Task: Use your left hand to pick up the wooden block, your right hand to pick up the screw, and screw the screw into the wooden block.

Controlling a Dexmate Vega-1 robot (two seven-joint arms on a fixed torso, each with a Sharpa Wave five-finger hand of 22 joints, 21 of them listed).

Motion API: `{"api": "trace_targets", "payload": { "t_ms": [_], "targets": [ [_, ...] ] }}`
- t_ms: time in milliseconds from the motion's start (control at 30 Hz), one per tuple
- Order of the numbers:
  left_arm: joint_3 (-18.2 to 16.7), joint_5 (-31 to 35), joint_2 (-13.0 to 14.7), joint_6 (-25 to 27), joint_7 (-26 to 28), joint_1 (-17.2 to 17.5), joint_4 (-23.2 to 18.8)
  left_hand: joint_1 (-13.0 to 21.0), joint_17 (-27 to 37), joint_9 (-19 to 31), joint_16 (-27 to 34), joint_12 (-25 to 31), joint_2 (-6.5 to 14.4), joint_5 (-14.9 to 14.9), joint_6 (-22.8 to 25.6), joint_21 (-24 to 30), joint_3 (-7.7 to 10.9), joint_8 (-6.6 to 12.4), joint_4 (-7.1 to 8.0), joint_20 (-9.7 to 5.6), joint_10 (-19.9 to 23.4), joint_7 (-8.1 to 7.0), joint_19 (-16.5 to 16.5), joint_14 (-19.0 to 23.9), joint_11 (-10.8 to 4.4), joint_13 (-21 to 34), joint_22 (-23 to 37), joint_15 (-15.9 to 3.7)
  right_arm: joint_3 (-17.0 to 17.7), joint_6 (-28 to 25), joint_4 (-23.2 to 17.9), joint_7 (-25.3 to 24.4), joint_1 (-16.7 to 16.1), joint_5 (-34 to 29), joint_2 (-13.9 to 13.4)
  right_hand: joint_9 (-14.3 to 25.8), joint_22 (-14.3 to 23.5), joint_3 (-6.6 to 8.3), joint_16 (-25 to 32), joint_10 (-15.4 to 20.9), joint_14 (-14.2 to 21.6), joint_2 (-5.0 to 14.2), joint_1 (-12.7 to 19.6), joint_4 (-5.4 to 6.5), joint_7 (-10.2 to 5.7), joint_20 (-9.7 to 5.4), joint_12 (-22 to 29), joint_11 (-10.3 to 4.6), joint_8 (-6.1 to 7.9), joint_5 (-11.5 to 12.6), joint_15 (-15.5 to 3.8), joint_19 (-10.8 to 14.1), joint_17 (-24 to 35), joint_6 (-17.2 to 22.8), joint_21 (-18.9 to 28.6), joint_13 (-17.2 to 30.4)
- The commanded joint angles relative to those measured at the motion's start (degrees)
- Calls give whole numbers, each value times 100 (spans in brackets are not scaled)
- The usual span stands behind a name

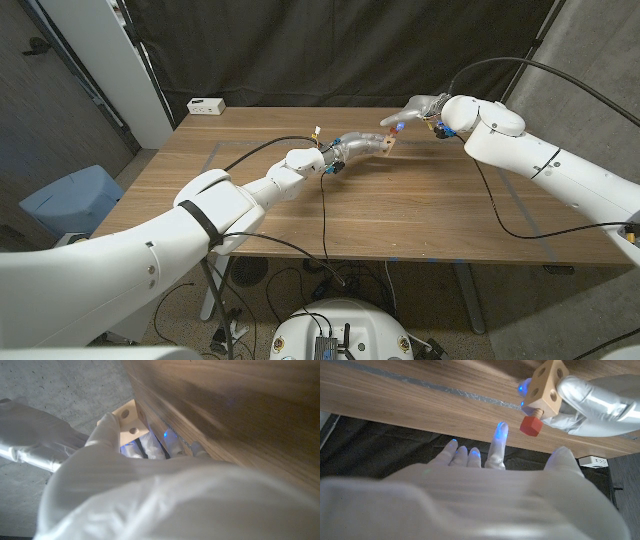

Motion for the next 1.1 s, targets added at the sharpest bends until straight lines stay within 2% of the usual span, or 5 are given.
{"api": "trace_targets", "payload": {
  "t_ms": [33,233,400,900,1100],
  "targets": [
    [10,5,3,-9,0,-10,0,15,7,24,20,26,44,6,21,14,16,36,27,3,3,4,-9,-11,-1,7,28,-203,254,387,83,381,27,656,-143,-51,9,86,-29,-313,-288,122,133,-142,49,2,-10,-6,-207,29,76,-201,10,-332,-21,10],
    [8,8,9,-44,-10,-10,-1,19,6,24,17,25,44,6,23,15,17,39,25,0,-7,4,-6,-20,-6,10,28,-201,278,608,182,665,144,937,-199,-103,7,177,-36,-696,-594,176,245,-260,125,40,-12,-18,-461,52,141,-459,7,-729,-26,11],
    [8,10,8,-57,-20,-13,-1,15,7,24,18,23,46,5,34,14,15,43,29,-8,-17,5,-6,-19,2,11,28,-201,368,823,267,763,157,1192,-243,-125,4,296,-18,-932,-742,264,420,-371,97,54,-6,-34,-604,88,180,-543,6,-952,-4,10],
    [-3,7,16,-114,-66,4,-4,9,6,23,18,33,40,4,13,14,11,37,29,-3,5,4,-7,-15,-18,10,28,-196,477,1059,401,827,156,1553,-336,-153,-4,571,18,-1165,-864,401,895,-599,-68,69,27,-176,-710,203,171,-561,8,-1053,31,5],
    [-9,7,20,-137,-99,15,-6,-3,8,24,20,31,47,3,20,15,10,41,37,-1,-1,5,-4,-10,-8,10,28,-195,501,1046,409,729,117,1577,-354,-163,-9,773,57,-1157,-834,457,1280,-684,-218,49,78,-303,-692,263,92,-484,3,-918,63,-1]
  ]
}}
